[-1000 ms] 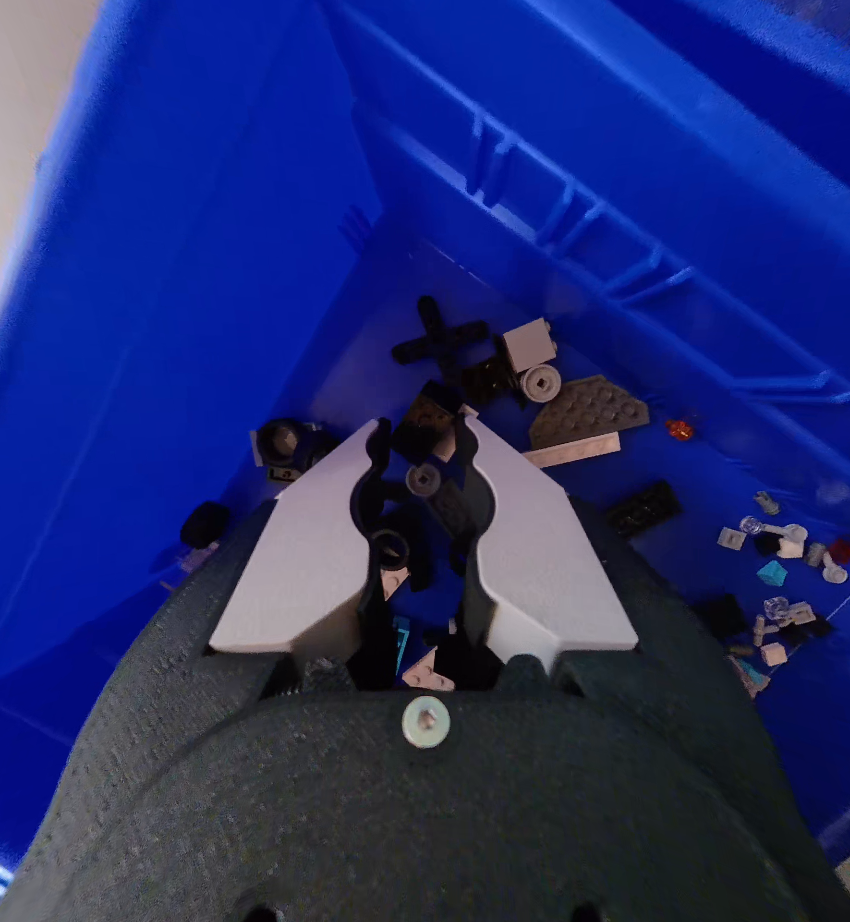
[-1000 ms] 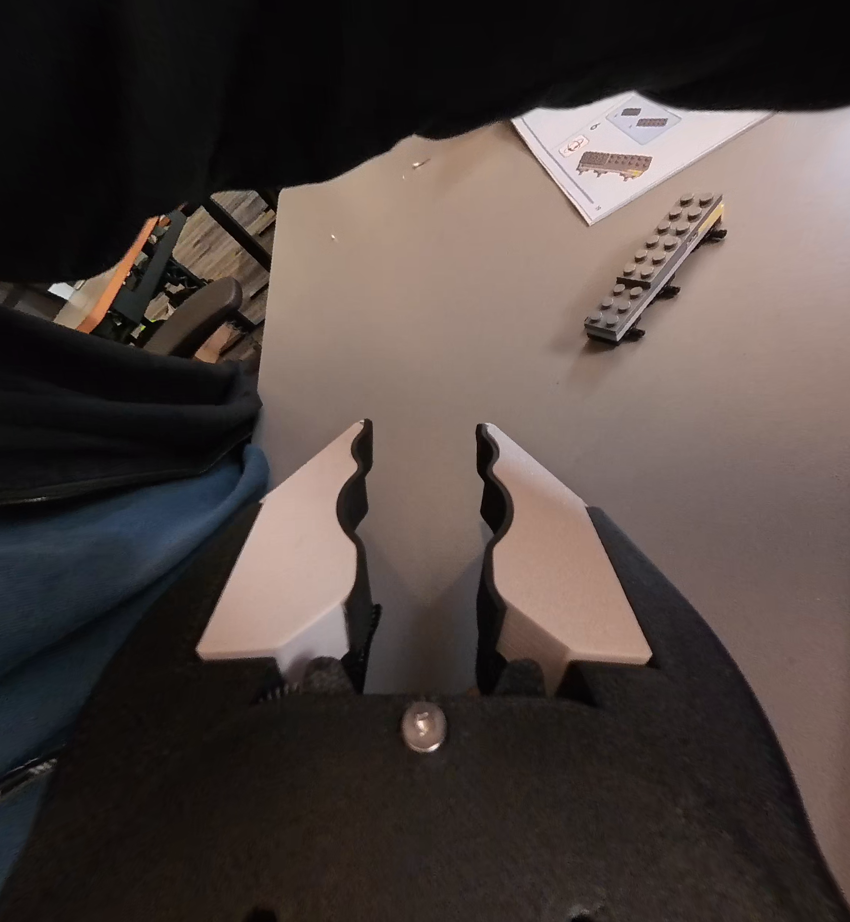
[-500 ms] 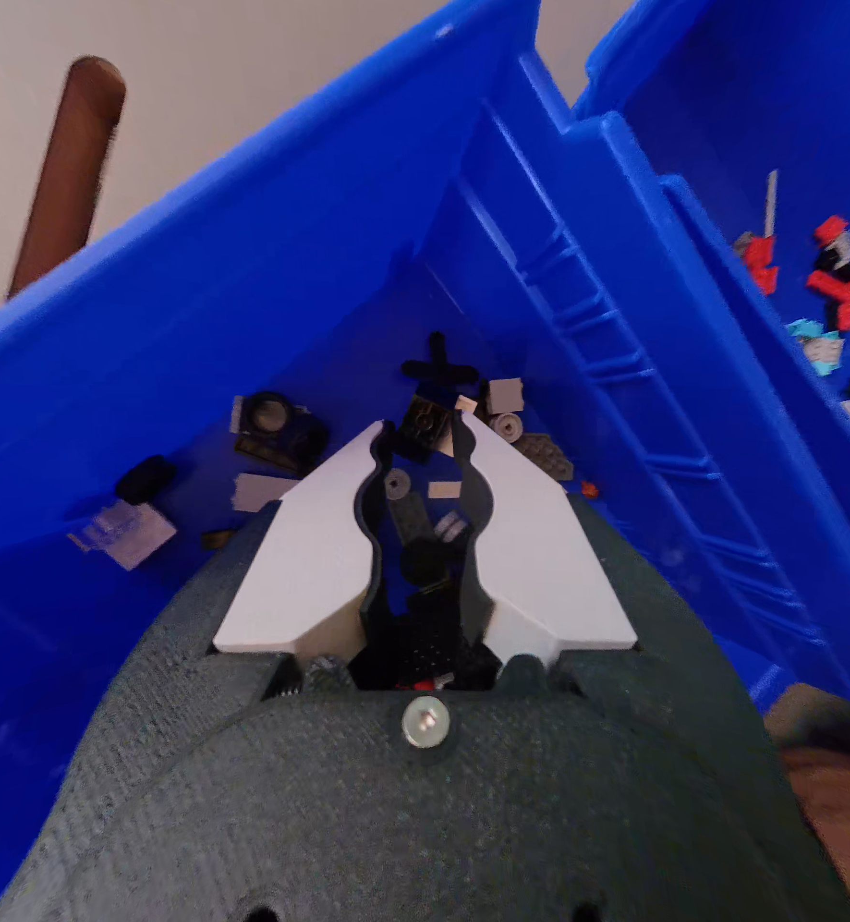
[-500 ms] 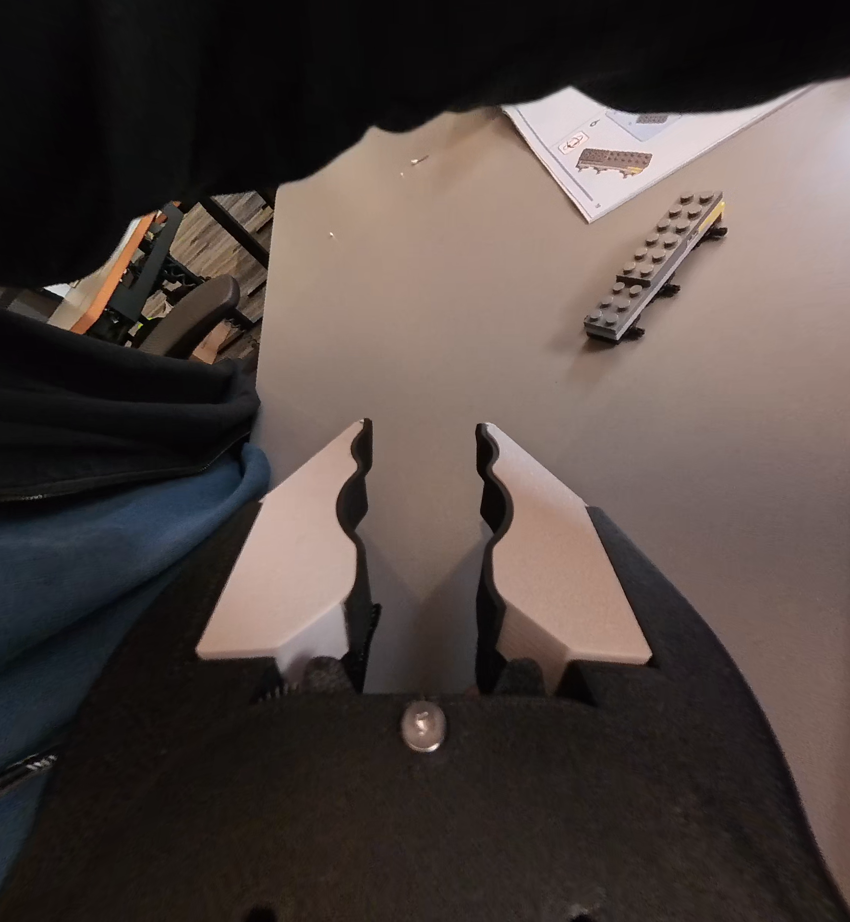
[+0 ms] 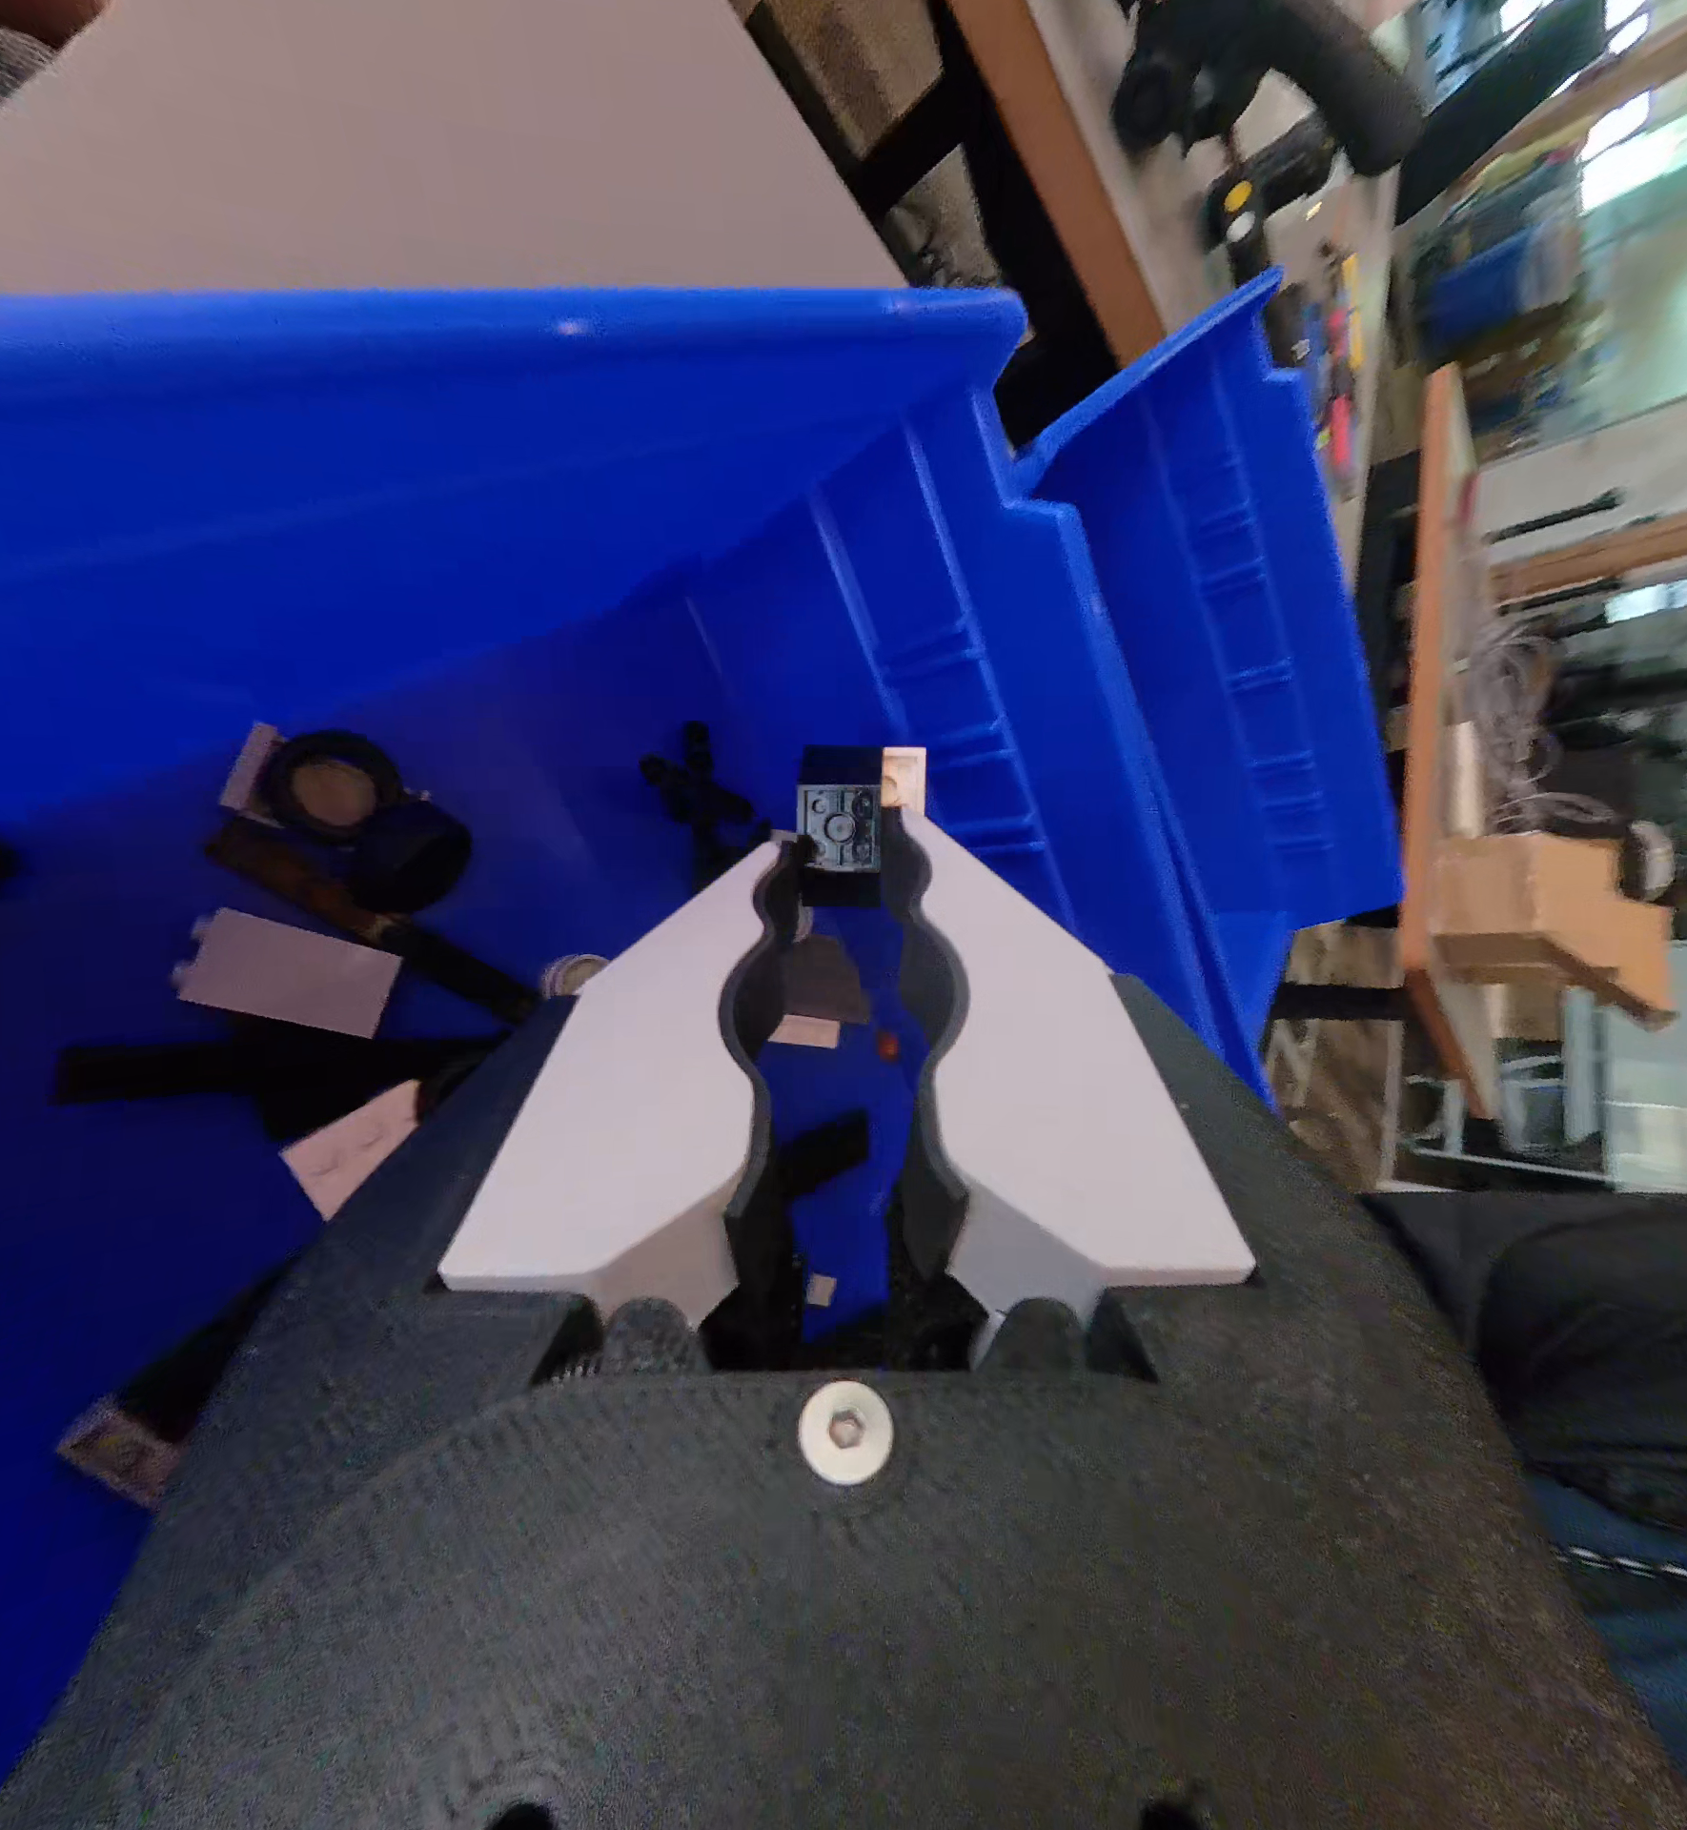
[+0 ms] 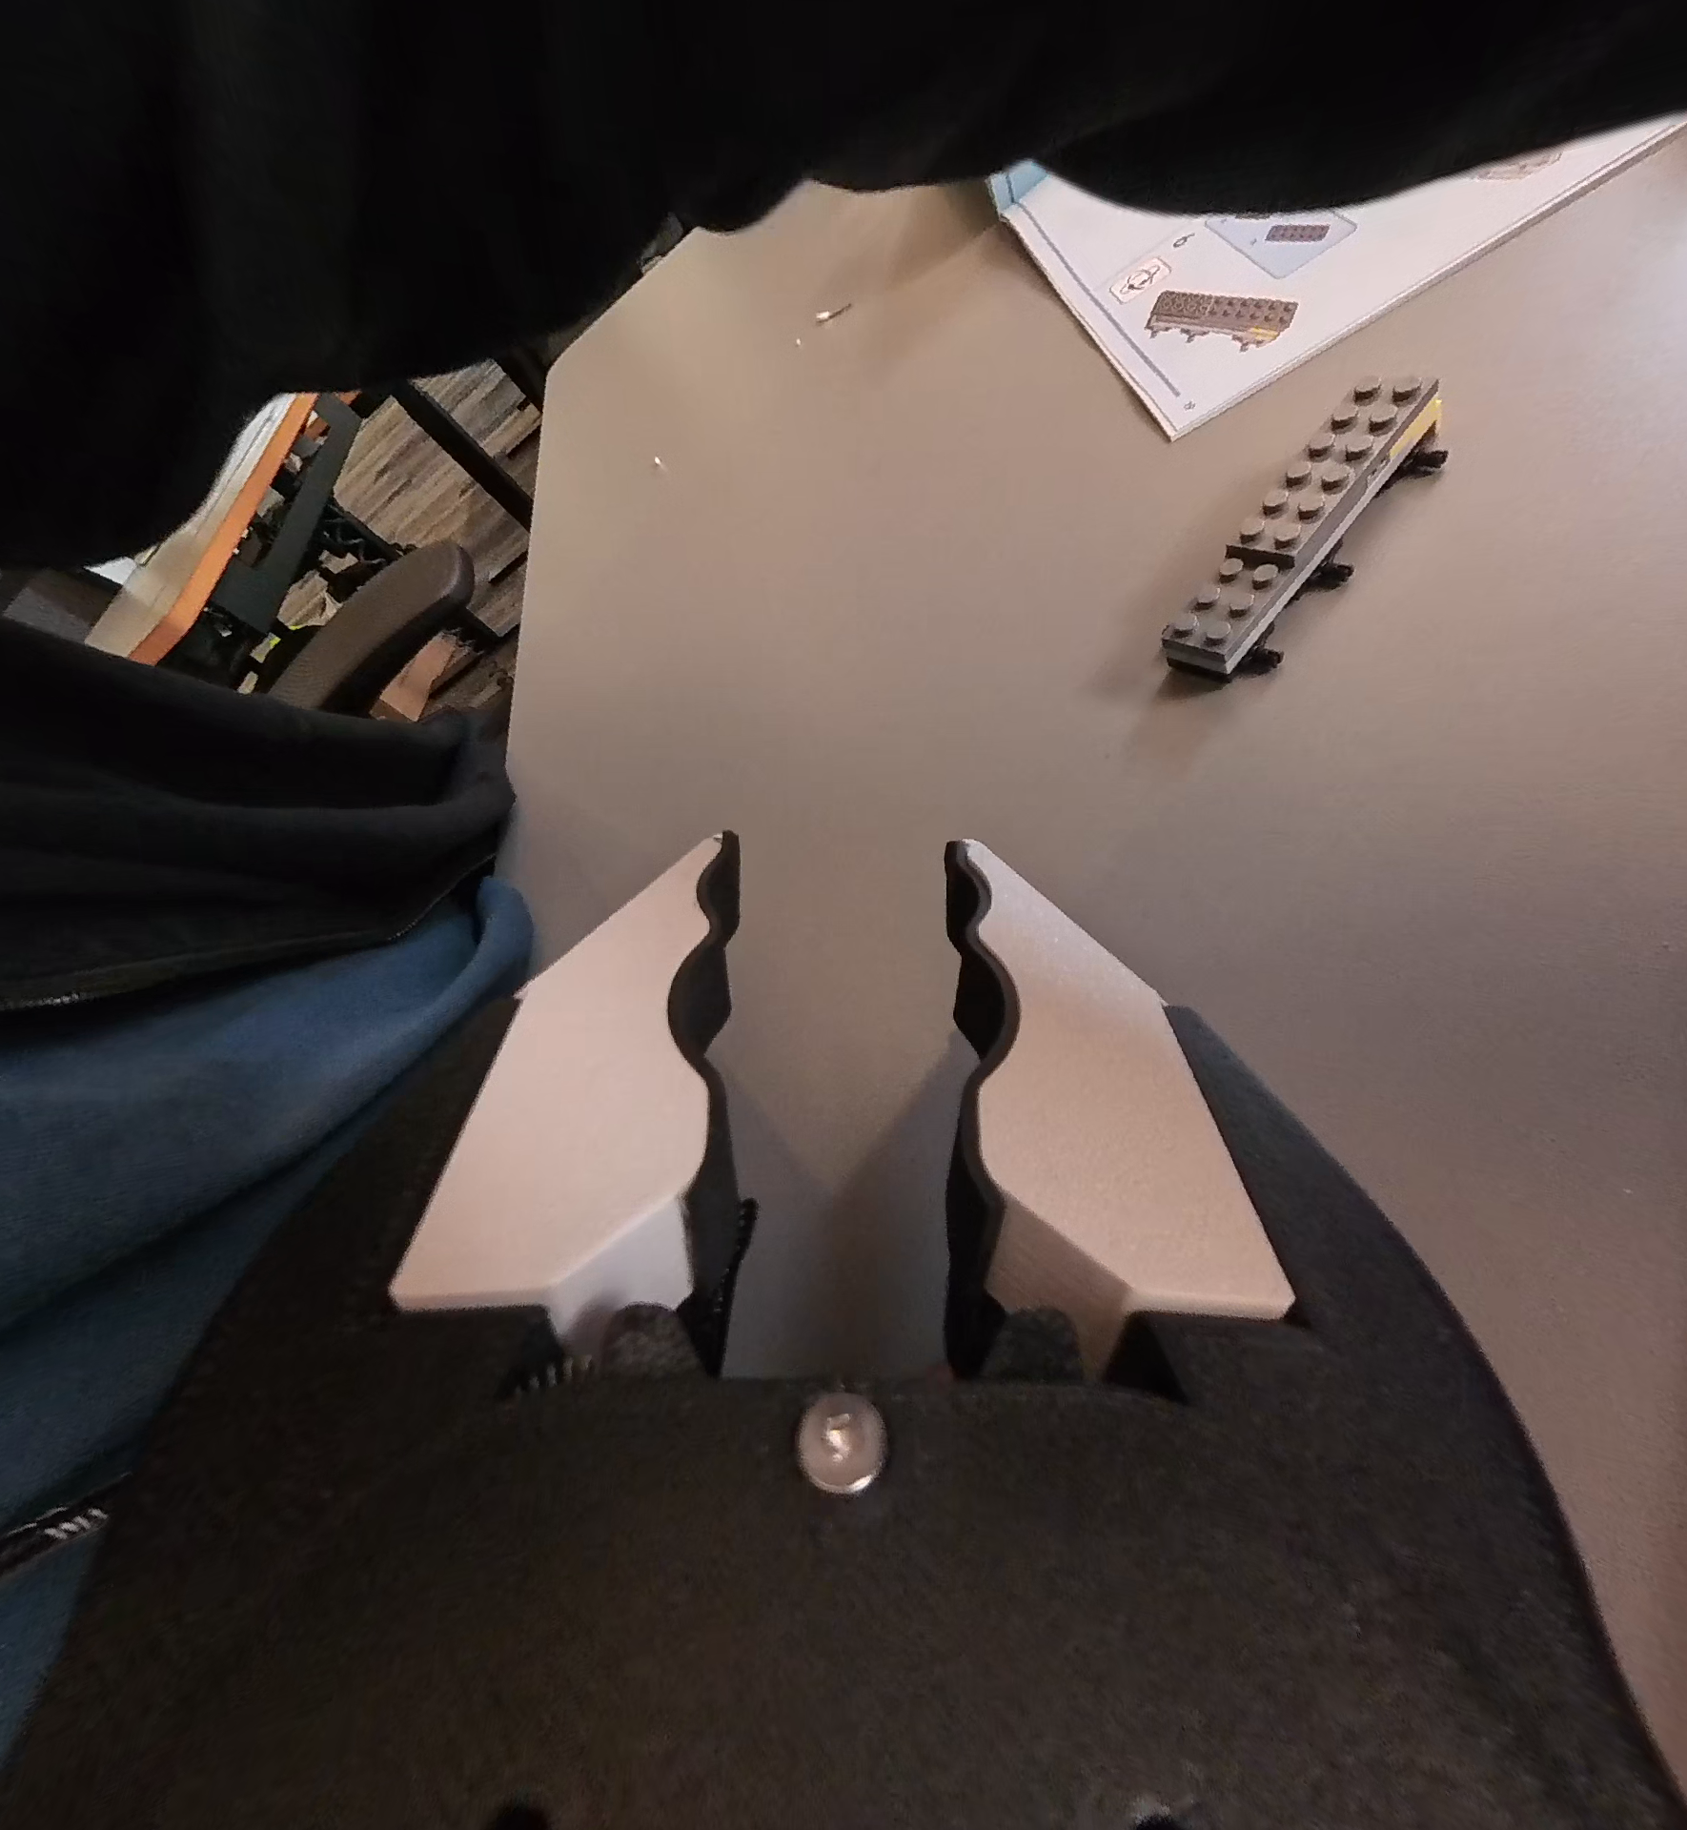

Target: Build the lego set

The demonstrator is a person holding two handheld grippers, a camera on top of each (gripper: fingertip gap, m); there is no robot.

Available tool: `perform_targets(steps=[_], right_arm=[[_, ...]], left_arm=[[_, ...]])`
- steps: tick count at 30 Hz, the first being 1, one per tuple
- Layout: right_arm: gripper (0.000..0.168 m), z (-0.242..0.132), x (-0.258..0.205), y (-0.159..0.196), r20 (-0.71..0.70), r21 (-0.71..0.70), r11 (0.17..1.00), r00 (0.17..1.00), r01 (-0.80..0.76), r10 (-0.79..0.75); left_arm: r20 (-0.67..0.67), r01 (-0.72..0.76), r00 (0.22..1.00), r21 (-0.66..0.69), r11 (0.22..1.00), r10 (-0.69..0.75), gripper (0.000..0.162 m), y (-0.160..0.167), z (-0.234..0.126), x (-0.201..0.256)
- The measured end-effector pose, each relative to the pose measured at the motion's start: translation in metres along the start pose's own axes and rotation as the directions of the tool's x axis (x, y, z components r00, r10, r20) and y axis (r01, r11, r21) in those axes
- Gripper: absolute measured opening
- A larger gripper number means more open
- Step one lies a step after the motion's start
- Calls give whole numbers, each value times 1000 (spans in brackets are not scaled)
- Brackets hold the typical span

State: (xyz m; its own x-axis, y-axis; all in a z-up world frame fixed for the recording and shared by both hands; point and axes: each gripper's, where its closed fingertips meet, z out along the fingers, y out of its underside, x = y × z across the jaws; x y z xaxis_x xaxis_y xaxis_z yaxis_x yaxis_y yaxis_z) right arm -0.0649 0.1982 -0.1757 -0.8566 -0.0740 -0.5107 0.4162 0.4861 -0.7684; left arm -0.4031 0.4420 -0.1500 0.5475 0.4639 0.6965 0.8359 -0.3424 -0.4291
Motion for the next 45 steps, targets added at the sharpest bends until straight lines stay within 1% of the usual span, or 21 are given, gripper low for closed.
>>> perform_targets(steps=[3, 5, 7, 9, 11, 13, 15, 16, 17, 21, 22, 23, 24, 26, 28, 30, 32, 37, 38, 40, 45], right_arm=[[42, 0, 0, 0, 1, 1, 1000, 1000, 0, 0], [42, 0, 0, 0, 1, 1, 1000, 1000, 0, 0], [42, 0, 0, 0, 2, 0, 1000, 1000, 0, 0], [42, 0, 0, 0, 2, 0, 1000, 1000, 0, 0], [42, 0, 0, 0, 2, 1, 1000, 1000, -1, 1], [42, 0, 0, 0, 2, 2, 1000, 1000, -1, 1], [42, 0, 0, 0, 2, 3, 1000, 1000, -1, 1], [42, 0, 0, 0, 1, 2, 1000, 1000, 0, 0], [42, 0, 0, 0, 1, 1, 1000, 1000, 1, -1], [42, 0, 0, 0, 0, 1, 1000, 1000, 3, -3], [42, 0, 0, 0, 1, 1, 1000, 1000, 2, -2], [42, 0, 0, 0, 1, 1, 1000, 1000, 2, -2], [42, 0, 0, 0, 0, 0, 1000, 1000, 2, -2], [42, 0, 0, 0, 0, -3, 1000, 1000, 3, -3], [42, 1, 0, 1, -2, -6, 1000, 1000, 5, -5], [42, 1, 0, 1, -3, -7, 1000, 1000, 5, -5], [42, 0, 0, 0, -3, -4, 1000, 1000, 5, -5], [42, 0, 0, 0, 0, 0, 1000, 1000, 1, -1], [42, 0, 0, 0, 1, 0, 1000, 1000, 1, -1], [42, 0, 0, 0, 2, -2, 1000, 1000, 0, 0], [42, 1, 0, 1, -2, -11, 1000, 1000, 5, -5]], left_arm=[[-49, 52, 997, 26, 998, -51, 18, -2, -3, 2], [-38, 52, 998, 31, 998, -51, 18, -2, -4, -1], [44, -19, 999, 7, 1000, 19, 18, 3, -2, -9], [160, -140, 976, -58, 988, 148, 18, 11, 4, -19], [283, -287, 903, -163, 944, 323, 18, 19, 9, -31], [363, -400, 794, -290, 869, 487, 17, 27, 12, -41], [430, -471, 656, -408, 782, 620, 17, 30, 10, -53], [444, -486, 607, -448, 750, 659, 18, 31, 9, -57], [446, -494, 583, -469, 732, 679, 17, 32, 9, -58], [443, -497, 602, -443, 746, 664, 17, 33, 7, -53], [456, -496, 604, -427, 756, 654, 10, 30, 4, -52], [479, -494, 599, -409, 767, 641, 9, 25, 0, -52], [507, -495, 591, -386, 778, 628, 17, 19, -5, -53], [545, -489, 589, -348, 800, 597, 17, 10, -12, -54], [556, -466, 619, -310, 829, 555, 20, 6, -16, -54], [561, -436, 656, -265, 860, 506, 28, 2, -18, -54], [567, -421, 683, -209, 883, 460, 33, -4, -25, -50], [588, -420, 717, -64, 905, 374, 33, -21, -67, -33], [591, -418, 715, -66, 906, 373, 32, -19, -75, -32], [591, -406, 702, -126, 905, 397, 34, -9, -87, -36], [605, -407, 595, -341, 847, 530, 38, 22, -98, -53]])
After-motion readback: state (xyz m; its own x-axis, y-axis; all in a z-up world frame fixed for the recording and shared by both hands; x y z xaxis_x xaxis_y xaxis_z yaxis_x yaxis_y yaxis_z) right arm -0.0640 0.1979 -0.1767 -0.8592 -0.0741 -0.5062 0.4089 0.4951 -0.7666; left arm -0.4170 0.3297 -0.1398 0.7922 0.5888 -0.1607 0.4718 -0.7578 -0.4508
